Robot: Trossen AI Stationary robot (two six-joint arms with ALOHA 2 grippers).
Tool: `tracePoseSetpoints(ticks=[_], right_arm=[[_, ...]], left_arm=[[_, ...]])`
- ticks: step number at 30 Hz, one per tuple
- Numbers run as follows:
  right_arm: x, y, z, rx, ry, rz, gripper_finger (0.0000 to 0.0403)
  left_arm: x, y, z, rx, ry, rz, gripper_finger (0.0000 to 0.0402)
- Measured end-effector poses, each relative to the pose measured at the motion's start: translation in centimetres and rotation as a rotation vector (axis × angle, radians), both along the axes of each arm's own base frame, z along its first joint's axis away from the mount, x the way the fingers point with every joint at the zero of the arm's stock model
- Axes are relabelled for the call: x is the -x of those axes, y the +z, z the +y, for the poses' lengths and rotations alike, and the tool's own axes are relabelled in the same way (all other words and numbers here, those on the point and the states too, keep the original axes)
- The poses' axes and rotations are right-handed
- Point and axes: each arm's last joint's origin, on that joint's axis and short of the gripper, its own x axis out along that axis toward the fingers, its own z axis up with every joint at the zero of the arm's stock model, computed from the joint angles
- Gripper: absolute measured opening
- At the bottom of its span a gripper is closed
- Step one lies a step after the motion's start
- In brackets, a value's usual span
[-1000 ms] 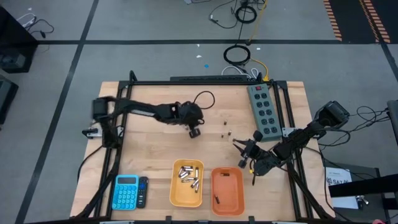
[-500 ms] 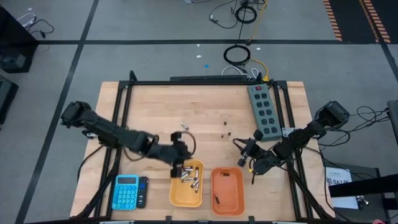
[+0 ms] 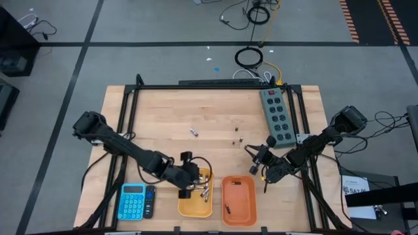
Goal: Sort batteries
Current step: Put the silver battery into the yellow bin, then put the black battery into the orange bin
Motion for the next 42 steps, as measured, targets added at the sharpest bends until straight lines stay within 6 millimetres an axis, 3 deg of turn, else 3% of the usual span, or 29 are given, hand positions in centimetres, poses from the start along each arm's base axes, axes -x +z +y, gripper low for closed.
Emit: tracePoseSetpoints(ticks=[8, 14, 18, 23, 26, 29, 36, 42], right_arm=[[0.0, 0.0, 0.0, 0.001, 0.001, 0.002, 0.0079], [0.0, 0.0, 0.0, 0.001, 0.002, 0.003, 0.0079], [0.1, 0.1, 0.2, 0.014, 0.014, 0.007, 0.0079], [0.5, 2.3, 0.3, 0.006, 0.042, -0.056, 0.0079], [1.0, 4.1, 0.2, -0.029, 0.062, -0.120, 0.0079], [1.3, 5.4, 0.0, -0.064, 0.088, -0.164, 0.0079], [1.7, 6.4, -0.6, 0.024, 0.110, -0.124, 0.0079], [1.8, 7.5, -1.3, 0.077, 0.279, -0.068, 0.0079]], left_arm=[[-0.5, -1.0, 0.0, 0.008, 0.035, 0.017, 0.0123], [-0.8, -0.7, 0.1, 0.002, 0.038, -0.016, 0.0131], [-0.9, -0.6, 0.3, -0.110, 0.045, -0.057, 0.0133], [-1.0, -0.6, 0.5, -0.210, 0.176, -0.163, 0.0133], [-0.5, -1.5, -0.6, -0.309, 0.079, -0.307, 0.0134], [-0.2, -2.3, -0.8, -0.279, -0.013, -0.400, 0.0134], [-0.1, -3.4, 3.1, -0.265, -0.035, -0.371, 0.0134], [-1.5, -2.4, 9.1, -0.190, -0.060, -0.422, 0.0134]])
